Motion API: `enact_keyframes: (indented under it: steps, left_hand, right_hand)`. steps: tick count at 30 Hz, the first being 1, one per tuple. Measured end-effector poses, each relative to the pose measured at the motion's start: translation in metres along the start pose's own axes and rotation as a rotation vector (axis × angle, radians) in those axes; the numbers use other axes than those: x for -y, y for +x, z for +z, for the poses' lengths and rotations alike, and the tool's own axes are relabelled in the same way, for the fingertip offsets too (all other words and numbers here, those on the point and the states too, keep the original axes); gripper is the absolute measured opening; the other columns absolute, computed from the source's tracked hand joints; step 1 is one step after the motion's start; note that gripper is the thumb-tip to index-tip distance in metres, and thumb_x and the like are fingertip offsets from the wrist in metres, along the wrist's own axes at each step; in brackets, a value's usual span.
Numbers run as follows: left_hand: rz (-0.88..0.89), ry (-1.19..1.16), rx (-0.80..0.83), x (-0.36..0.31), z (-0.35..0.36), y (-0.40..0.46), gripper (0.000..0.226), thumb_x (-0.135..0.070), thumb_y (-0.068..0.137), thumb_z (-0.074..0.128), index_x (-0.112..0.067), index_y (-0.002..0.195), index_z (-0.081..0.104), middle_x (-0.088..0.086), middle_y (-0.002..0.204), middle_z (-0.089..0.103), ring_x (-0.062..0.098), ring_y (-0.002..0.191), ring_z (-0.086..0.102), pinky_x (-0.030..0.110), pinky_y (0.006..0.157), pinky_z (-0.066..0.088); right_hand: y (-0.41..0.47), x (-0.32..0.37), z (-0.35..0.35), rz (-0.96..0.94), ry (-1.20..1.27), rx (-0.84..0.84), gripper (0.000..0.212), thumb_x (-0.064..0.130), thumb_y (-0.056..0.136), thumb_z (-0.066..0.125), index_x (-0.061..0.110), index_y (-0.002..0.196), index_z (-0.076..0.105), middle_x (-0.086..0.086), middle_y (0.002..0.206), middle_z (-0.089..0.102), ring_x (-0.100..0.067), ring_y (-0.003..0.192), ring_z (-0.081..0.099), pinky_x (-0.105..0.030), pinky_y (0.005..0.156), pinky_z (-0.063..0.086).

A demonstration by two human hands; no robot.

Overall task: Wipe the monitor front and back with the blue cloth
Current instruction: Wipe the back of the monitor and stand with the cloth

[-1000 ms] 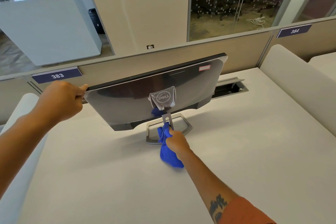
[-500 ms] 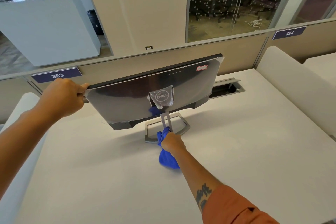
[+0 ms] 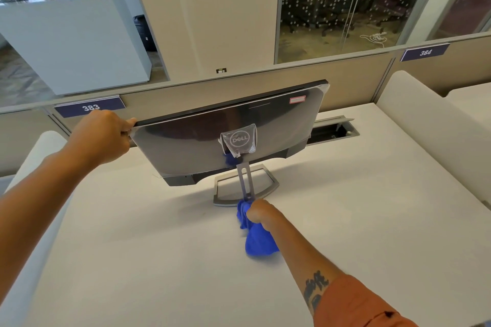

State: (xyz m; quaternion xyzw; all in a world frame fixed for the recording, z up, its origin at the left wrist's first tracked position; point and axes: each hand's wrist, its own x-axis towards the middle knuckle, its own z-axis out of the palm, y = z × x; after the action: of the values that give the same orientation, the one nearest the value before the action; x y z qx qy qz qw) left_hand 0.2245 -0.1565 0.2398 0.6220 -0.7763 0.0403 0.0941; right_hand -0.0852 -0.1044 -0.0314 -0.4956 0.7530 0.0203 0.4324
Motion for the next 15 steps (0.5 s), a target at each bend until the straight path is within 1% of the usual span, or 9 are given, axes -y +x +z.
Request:
enact_keyframes:
  steps: [2,5,7,8,9,11,13,15]
  left_hand:
    - [-0.005,0.003,-0.004,0.000,0.001,0.000,0.018,-0.006,0.092,0.064,-0.002,0.093,0.081,-0.006,0.047,0.048,0.010,0.040,0.044,0.013,0.047,0.028]
    - [-0.009,-0.015,-0.004,0.002,0.002,-0.001,0.018,-0.005,0.093,0.063,-0.002,0.097,0.081,-0.003,0.049,0.052,0.011,0.040,0.046,0.013,0.048,0.030]
    - [0.003,-0.014,-0.008,0.003,0.003,-0.001,0.018,-0.005,0.092,0.063,-0.002,0.098,0.080,-0.001,0.051,0.053,0.011,0.040,0.046,0.014,0.048,0.031]
    - [0.005,-0.012,-0.012,0.003,0.003,-0.001,0.019,-0.005,0.092,0.063,-0.002,0.098,0.080,0.000,0.051,0.054,0.011,0.041,0.046,0.014,0.048,0.031]
    - [0.004,-0.014,-0.017,0.003,0.003,-0.001,0.018,-0.005,0.092,0.063,-0.002,0.097,0.080,0.001,0.052,0.055,0.011,0.041,0.046,0.013,0.048,0.030]
    - [-0.001,-0.026,-0.022,0.003,0.003,0.000,0.018,-0.004,0.092,0.063,-0.002,0.095,0.081,0.001,0.052,0.055,0.011,0.041,0.046,0.012,0.048,0.030]
    - [0.000,-0.026,-0.023,0.003,0.002,0.000,0.019,-0.005,0.092,0.062,-0.002,0.094,0.081,-0.002,0.049,0.052,0.011,0.040,0.045,0.012,0.048,0.030]
    - [0.007,-0.023,-0.024,0.003,0.002,-0.001,0.019,-0.004,0.092,0.062,-0.001,0.096,0.080,-0.007,0.046,0.047,0.010,0.039,0.043,0.012,0.047,0.028]
  right_hand:
    - [-0.003,-0.013,0.003,0.004,0.022,0.017,0.047,0.025,0.111,0.053,0.007,0.154,0.045,-0.014,0.150,0.056,-0.029,0.136,0.057,-0.037,0.113,0.047]
    - [-0.007,-0.039,0.002,-0.031,0.130,0.003,0.036,0.020,0.108,0.054,0.012,0.142,0.058,-0.013,0.134,0.065,-0.028,0.122,0.064,-0.038,0.106,0.054]
    - [-0.011,-0.056,-0.004,-0.053,0.140,-0.009,0.035,0.015,0.104,0.056,0.014,0.138,0.060,-0.011,0.128,0.066,-0.026,0.114,0.065,-0.037,0.099,0.055]
    - [-0.013,-0.064,-0.009,-0.063,0.126,-0.023,0.037,0.013,0.102,0.057,0.015,0.138,0.060,-0.011,0.128,0.066,-0.026,0.113,0.064,-0.037,0.098,0.056]
    - [-0.014,-0.073,-0.014,-0.069,0.111,-0.042,0.040,0.012,0.100,0.058,0.015,0.140,0.059,-0.010,0.128,0.066,-0.026,0.114,0.065,-0.038,0.099,0.056]
    - [-0.019,-0.090,-0.026,-0.076,0.073,-0.090,0.047,0.015,0.100,0.058,0.017,0.147,0.055,-0.009,0.135,0.062,-0.027,0.118,0.063,-0.037,0.099,0.055]
    - [-0.024,-0.107,-0.036,-0.085,-0.023,-0.152,0.052,0.023,0.104,0.057,0.017,0.155,0.048,-0.011,0.145,0.056,-0.028,0.124,0.062,-0.036,0.103,0.054]
    - [-0.026,-0.125,-0.045,-0.075,-0.132,-0.215,0.053,0.032,0.107,0.055,0.016,0.157,0.044,-0.013,0.149,0.049,-0.030,0.126,0.061,-0.036,0.107,0.052]
